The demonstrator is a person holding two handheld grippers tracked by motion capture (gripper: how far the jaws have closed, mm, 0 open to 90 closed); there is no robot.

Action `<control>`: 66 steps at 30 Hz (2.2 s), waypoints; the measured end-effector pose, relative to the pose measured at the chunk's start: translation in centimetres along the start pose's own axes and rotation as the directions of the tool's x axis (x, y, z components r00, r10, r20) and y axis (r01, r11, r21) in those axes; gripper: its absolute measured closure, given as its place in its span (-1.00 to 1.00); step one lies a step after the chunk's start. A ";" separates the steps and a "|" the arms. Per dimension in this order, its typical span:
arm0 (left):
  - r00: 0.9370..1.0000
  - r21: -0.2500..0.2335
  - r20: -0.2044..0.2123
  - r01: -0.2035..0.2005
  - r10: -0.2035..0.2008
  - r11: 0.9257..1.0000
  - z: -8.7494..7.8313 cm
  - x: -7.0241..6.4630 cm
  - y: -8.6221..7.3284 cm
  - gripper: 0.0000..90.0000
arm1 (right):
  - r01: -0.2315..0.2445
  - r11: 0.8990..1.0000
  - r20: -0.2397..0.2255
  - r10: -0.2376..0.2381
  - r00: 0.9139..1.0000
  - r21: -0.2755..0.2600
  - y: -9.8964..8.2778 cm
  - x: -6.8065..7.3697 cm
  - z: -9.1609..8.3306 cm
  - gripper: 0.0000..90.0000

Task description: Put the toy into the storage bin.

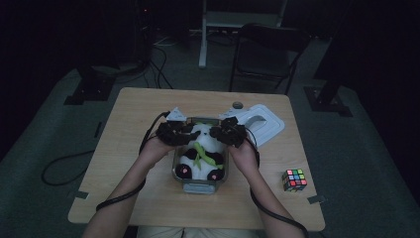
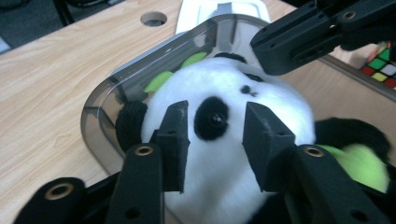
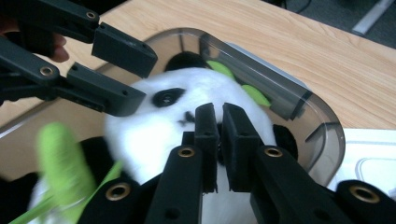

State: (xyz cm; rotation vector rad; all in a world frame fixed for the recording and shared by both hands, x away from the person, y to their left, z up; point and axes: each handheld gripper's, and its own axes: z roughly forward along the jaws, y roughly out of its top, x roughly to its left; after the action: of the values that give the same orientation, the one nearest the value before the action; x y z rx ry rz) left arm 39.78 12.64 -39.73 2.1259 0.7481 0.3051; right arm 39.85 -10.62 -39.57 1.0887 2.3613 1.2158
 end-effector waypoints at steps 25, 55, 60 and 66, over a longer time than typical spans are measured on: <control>0.998 -0.094 0.059 -0.002 0.007 0.996 -4.8 -0.5 -2.8 -0.39 | -0.091 0.992 -0.017 0.090 0.996 -0.088 -4.7 -1.0 -5.8 -0.60; 0.994 -0.078 -0.079 0.063 -0.069 0.995 -6.4 2.0 -9.2 -0.99 | -0.165 0.977 0.158 0.185 0.970 -0.133 -13.8 -4.3 -13.1 -0.70; 0.992 -0.084 -0.102 0.064 -0.073 0.994 -6.3 2.4 -10.7 -0.99 | -0.195 0.970 0.221 0.224 0.949 -0.143 -15.5 -5.1 -14.0 -0.73; 0.985 -0.085 -0.135 0.099 -0.110 0.991 -5.8 2.9 -12.5 -0.99 | -0.228 0.961 0.305 0.266 0.915 -0.154 -17.7 -6.4 -15.0 -0.73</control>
State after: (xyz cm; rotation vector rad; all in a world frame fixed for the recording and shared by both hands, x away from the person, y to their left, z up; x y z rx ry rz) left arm 34.36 23.98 -46.06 1.9988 0.9108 0.4232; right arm 27.33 -30.48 -44.97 1.4574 1.9278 1.1331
